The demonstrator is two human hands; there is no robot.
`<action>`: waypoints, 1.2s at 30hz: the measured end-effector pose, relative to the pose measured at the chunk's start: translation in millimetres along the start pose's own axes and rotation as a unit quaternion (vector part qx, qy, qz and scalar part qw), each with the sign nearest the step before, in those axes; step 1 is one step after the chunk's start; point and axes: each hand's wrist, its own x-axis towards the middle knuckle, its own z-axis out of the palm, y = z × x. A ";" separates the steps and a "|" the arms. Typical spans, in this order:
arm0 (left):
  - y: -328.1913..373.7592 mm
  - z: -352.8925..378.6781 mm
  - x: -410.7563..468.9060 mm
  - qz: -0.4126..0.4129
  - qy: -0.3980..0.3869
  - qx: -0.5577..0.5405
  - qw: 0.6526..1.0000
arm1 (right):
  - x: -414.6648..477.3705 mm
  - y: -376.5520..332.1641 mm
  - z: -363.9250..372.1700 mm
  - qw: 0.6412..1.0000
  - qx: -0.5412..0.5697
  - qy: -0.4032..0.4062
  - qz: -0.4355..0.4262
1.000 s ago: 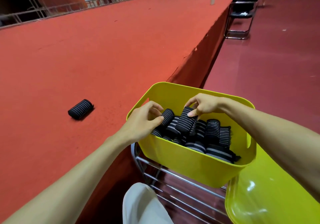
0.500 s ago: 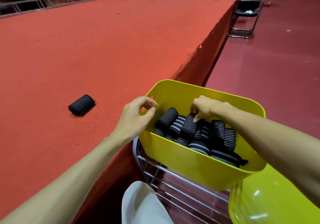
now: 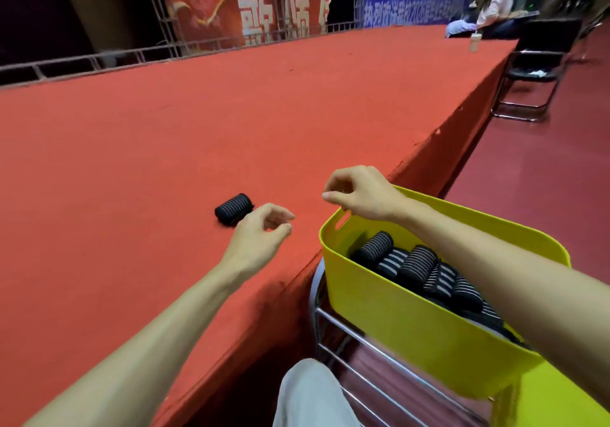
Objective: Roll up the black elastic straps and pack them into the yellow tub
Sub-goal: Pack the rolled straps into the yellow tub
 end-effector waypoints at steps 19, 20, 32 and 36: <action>-190.0 -47.6 113.2 -0.166 0.137 -0.013 0.976 | 137.3 -9.3 124.3 0.991 0.046 -0.120 -0.037; -195.3 -44.2 124.5 -0.167 0.129 -0.006 0.977 | 139.1 -7.4 125.3 0.991 0.043 -0.122 -0.038; -172.7 -47.9 108.2 -0.094 0.116 0.041 0.988 | 134.9 -5.0 104.8 0.993 0.015 -0.114 -0.033; -128.5 -61.1 73.7 -0.055 0.103 -0.038 0.992 | 120.4 -15.7 94.1 0.991 0.044 -0.123 -0.016</action>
